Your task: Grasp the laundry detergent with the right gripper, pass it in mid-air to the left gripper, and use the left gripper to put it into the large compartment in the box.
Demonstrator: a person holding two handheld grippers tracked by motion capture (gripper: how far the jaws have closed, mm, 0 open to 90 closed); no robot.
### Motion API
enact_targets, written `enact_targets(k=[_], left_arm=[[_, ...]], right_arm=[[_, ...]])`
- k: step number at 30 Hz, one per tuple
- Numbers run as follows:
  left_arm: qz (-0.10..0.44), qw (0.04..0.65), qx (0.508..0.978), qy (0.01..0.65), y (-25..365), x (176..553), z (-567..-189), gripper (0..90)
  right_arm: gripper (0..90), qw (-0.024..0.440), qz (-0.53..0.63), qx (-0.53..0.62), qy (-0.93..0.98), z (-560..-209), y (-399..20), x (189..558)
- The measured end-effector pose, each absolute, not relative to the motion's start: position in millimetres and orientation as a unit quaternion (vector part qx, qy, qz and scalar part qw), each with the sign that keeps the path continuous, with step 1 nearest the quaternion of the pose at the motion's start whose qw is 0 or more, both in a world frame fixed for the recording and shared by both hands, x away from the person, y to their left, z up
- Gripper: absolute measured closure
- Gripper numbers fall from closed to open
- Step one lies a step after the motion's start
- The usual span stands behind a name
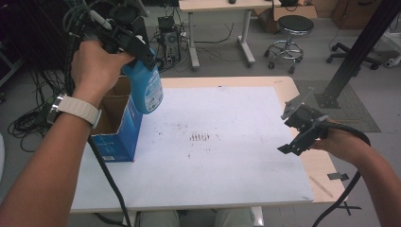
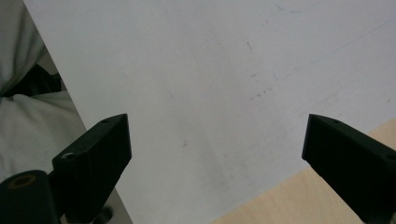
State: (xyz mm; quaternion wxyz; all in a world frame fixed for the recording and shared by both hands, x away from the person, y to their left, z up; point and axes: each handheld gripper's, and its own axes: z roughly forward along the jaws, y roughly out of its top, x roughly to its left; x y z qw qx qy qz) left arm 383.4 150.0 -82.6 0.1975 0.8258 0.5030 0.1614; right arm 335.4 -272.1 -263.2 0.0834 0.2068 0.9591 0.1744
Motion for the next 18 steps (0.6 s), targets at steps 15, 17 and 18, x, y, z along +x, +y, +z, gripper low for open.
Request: enact_targets(k=[15, 17, 18], left_arm=[[0.176, 0.185, 0.774, 0.580, 186.3, 385.6, -73.8, 37.9], [0.176, 0.182, 0.762, 0.596, 195.9, 386.1, -73.4, 37.9], [0.178, 0.182, 0.757, 0.602, 199.1, 386.1, -73.3, 37.9]], right_arm=[[8.2, 0.079, 0.175, 0.206, 0.960, -266.4, -278.1, 340.8], [8.1, 0.080, 0.176, 0.205, 0.959, -266.7, -278.3, 341.7], [8.1, 0.079, 0.177, 0.205, 0.959, -266.9, -278.3, 342.2]])
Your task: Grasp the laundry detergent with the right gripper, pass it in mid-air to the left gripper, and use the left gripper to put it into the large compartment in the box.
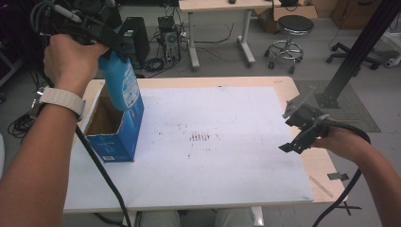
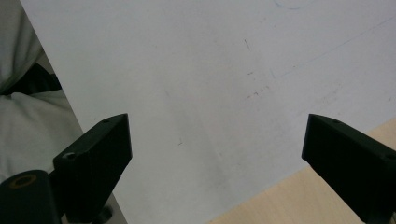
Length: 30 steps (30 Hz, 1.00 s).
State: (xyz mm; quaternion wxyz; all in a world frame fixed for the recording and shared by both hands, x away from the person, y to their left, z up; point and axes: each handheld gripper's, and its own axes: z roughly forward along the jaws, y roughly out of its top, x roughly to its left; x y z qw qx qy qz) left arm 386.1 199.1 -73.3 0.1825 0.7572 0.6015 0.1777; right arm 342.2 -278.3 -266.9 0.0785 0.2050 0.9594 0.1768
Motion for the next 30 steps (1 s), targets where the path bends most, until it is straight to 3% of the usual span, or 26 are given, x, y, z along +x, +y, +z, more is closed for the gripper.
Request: enact_targets(k=[17, 30], left_arm=[[0.189, 0.167, 0.725, 0.641, 234.4, 389.9, -96.3, 37.9], [0.193, 0.150, 0.729, 0.639, 249.6, 392.6, -132.6, 37.9]], right_arm=[[7.9, 0.080, 0.177, 0.209, 0.958, -271.2, -279.2, 345.4], [7.4, 0.081, 0.177, 0.215, 0.957, -274.5, -279.7, 347.7]])
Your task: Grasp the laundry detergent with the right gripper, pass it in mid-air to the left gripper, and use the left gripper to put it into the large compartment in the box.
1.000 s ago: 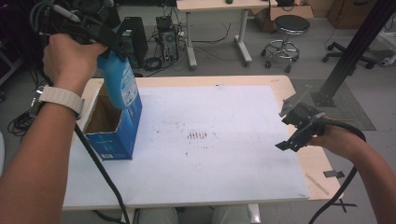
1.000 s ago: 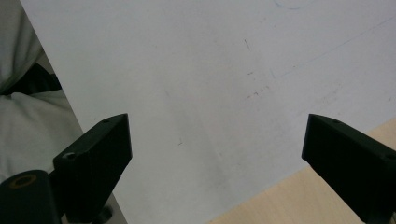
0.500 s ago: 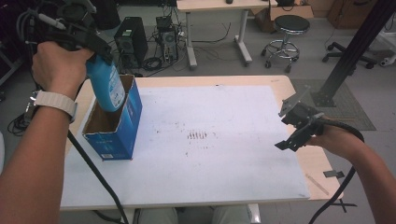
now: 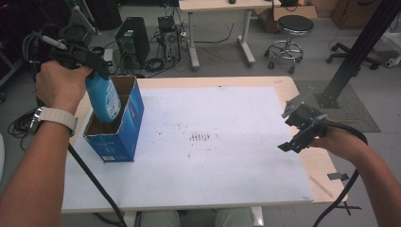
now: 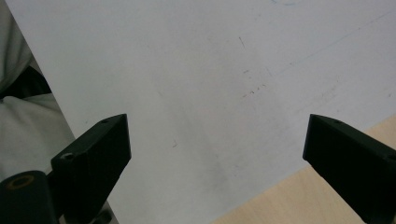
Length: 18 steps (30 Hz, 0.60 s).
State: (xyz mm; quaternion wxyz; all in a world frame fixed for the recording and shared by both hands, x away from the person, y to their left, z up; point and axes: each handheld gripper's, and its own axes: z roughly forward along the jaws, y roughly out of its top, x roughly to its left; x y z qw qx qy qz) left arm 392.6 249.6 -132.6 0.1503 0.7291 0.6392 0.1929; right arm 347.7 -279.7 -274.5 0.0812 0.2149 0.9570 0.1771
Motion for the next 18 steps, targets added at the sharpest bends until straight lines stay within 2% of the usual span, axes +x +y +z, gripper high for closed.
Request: enact_targets(k=[18], left_arm=[[0.183, 0.140, 0.732, 0.642, 257.9, 399.2, -186.5, 37.9]], right_arm=[[7.4, 0.073, 0.171, 0.223, 0.957, -283.3, -282.6, 347.4]])
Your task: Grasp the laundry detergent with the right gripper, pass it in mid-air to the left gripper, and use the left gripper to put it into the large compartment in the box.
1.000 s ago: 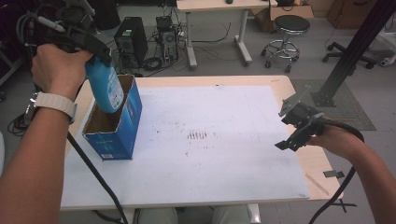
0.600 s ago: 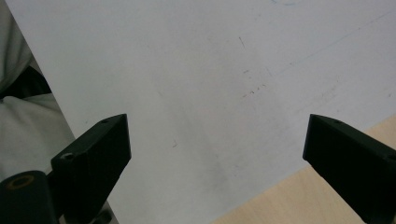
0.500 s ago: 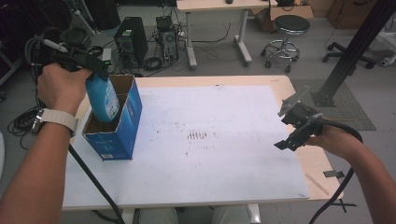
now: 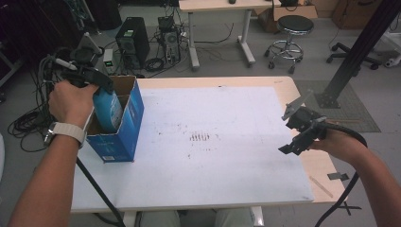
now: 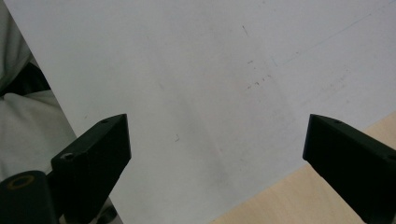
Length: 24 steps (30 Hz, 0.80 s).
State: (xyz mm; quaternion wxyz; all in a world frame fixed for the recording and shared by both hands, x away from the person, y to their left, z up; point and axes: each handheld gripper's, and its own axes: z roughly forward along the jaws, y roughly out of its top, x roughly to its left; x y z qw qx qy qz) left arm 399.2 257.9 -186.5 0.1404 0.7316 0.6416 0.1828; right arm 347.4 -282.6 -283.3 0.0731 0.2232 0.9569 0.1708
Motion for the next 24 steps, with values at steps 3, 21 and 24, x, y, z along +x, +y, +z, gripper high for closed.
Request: enact_targets(k=[3, 21, 24], left_arm=[[0.184, 0.140, 0.731, 0.642, 259.0, 399.7, -193.9, 37.9], [0.173, 0.131, 0.736, 0.642, 263.9, 402.6, -243.2, 38.0], [0.170, 0.125, 0.737, 0.642, 264.1, 403.6, -248.7, 37.9]], right_arm=[[7.4, 0.071, 0.168, 0.223, 0.958, -285.1, -282.1, 347.4], [7.4, 0.066, 0.164, 0.227, 0.958, -290.2, -280.7, 347.6], [7.4, 0.065, 0.164, 0.226, 0.958, -290.7, -281.1, 347.3]])
